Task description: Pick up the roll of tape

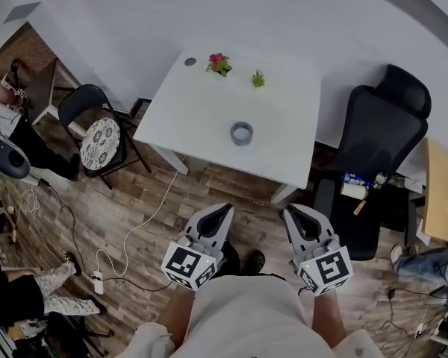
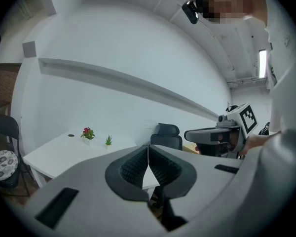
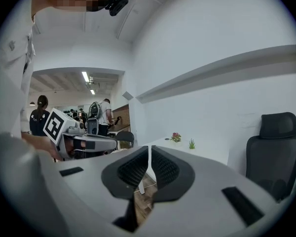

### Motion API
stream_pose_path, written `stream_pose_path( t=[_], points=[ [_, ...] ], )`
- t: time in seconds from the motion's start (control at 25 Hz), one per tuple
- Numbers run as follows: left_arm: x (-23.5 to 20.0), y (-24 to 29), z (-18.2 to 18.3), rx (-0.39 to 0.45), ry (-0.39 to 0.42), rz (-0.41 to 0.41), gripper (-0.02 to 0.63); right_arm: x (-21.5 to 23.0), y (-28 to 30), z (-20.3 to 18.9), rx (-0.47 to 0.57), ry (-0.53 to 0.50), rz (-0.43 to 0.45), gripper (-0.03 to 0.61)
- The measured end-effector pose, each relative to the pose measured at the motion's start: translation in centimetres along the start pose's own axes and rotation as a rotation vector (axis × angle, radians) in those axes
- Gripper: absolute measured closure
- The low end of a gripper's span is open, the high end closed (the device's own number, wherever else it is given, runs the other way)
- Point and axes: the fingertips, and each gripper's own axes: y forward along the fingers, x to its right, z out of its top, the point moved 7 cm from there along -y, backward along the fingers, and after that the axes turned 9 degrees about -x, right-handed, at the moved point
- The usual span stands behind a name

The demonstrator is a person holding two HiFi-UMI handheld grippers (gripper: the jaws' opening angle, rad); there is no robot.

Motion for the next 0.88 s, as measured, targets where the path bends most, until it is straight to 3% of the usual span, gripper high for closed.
stream_pose_path(
  t=[0.52, 0.64, 0.88],
  points=[
    [-8.1, 3.1, 2.6, -0.015, 0.038, -0.06, 0.589, 1.3, 7.7, 3.9, 0.009, 0.014, -0.04, 0.495],
    [-9.8, 3.6, 3.0, -0.029, 0.044, -0.078, 0.541, 1.3, 9.3, 4.6, 0.007, 0.018, -0.045, 0.491],
    [-13.2, 3.9, 3.8, -0.037, 0.054, -0.105, 0.525, 0.8, 12.3, 5.6, 0.0, 0.041, -0.07, 0.471]
  ],
)
